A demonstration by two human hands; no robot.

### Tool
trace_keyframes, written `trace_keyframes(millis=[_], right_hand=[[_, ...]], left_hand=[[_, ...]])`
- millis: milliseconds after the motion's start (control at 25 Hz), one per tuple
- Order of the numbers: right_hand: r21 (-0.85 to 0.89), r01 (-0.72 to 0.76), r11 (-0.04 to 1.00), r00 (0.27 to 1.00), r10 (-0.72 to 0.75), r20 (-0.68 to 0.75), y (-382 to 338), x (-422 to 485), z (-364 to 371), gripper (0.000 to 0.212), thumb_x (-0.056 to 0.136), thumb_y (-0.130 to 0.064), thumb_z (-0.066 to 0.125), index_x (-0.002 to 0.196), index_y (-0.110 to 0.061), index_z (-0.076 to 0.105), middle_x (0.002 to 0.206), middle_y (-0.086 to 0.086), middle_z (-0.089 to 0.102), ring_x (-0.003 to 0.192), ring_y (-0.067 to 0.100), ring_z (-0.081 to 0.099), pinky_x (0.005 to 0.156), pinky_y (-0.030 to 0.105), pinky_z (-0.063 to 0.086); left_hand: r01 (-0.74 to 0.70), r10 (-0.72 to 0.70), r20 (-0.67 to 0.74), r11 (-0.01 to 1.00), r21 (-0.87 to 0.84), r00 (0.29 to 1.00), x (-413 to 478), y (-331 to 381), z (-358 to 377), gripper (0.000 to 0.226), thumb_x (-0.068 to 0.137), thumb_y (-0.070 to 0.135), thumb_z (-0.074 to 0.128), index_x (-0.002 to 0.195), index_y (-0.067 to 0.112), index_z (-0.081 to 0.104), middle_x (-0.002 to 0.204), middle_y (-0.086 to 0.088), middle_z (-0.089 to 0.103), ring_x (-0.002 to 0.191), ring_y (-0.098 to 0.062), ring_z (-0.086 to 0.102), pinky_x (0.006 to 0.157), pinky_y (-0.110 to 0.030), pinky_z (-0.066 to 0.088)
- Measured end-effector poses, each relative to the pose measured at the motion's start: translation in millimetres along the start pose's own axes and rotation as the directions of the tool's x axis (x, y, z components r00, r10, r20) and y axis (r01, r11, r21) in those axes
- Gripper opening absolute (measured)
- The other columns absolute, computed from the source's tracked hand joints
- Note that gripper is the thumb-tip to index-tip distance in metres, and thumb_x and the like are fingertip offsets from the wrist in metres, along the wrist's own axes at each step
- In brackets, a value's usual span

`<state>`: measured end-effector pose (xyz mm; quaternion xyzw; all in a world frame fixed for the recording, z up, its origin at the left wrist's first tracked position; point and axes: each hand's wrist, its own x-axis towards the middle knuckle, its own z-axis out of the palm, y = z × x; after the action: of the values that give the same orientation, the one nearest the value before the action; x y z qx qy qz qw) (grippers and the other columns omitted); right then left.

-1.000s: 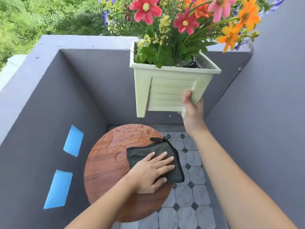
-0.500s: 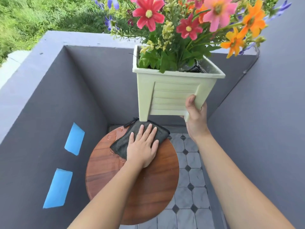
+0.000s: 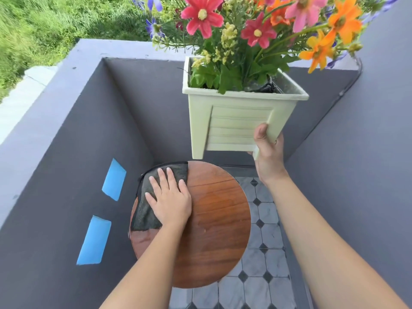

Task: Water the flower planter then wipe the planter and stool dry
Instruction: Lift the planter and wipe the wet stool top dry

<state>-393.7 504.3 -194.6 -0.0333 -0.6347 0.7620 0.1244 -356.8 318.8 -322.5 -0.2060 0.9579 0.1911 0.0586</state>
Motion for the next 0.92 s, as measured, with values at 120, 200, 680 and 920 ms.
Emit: trace_keyframes(millis=[120, 200, 680, 920], right_hand=[[0.013, 0.000, 1.000, 1.000, 0.000, 0.016, -3, -6, 9, 0.056, 0.051, -0.075, 0.071, 0.084, -0.033, 0.055, 0.091, 0.024, 0.054, 0.079, 0.019, 0.054, 0.094, 0.050, 0.043], [0.030, 0.016, 0.999, 0.999, -0.017, 0.034, -3, -10, 14, 0.053, 0.053, -0.073, 0.072, 0.083, -0.032, 0.056, 0.085, 0.018, 0.055, 0.077, 0.016, 0.052, 0.094, 0.051, 0.043], [0.041, -0.007, 0.999, 0.992, 0.002, 0.127, -5, -25, 22, 0.057, 0.059, -0.070, 0.072, 0.086, -0.026, 0.048, 0.071, -0.023, 0.056, 0.077, 0.003, 0.052, 0.090, 0.046, 0.047], [0.070, 0.012, 0.998, 0.991, -0.022, 0.132, -13, -27, 18, 0.058, 0.063, -0.066, 0.072, 0.095, -0.022, 0.051, 0.082, -0.014, 0.055, 0.091, 0.016, 0.051, 0.101, 0.062, 0.041]], left_hand=[[0.064, -0.065, -0.036, 0.998, -0.025, 0.997, -14, -12, 1, 0.057, 0.098, 0.041, 0.021, 0.151, 0.025, 0.009, 0.161, 0.004, 0.005, 0.147, -0.023, 0.000, 0.115, -0.054, 0.005], [0.088, -0.089, -0.045, 0.996, -0.025, 0.995, -24, -21, 2, 0.057, 0.098, 0.041, 0.021, 0.151, 0.025, 0.010, 0.161, 0.003, 0.005, 0.147, -0.023, 0.000, 0.115, -0.054, 0.006], [0.089, -0.089, -0.019, 0.996, -0.001, 0.996, -107, -48, 10, 0.056, 0.096, 0.043, 0.019, 0.149, 0.025, 0.020, 0.159, -0.001, 0.018, 0.146, -0.028, 0.012, 0.112, -0.056, 0.015], [0.066, -0.065, -0.055, 0.998, 0.010, 0.996, -157, -34, 29, 0.058, 0.091, 0.042, 0.026, 0.141, 0.016, 0.042, 0.147, -0.009, 0.043, 0.138, -0.031, 0.031, 0.099, -0.062, 0.035]])
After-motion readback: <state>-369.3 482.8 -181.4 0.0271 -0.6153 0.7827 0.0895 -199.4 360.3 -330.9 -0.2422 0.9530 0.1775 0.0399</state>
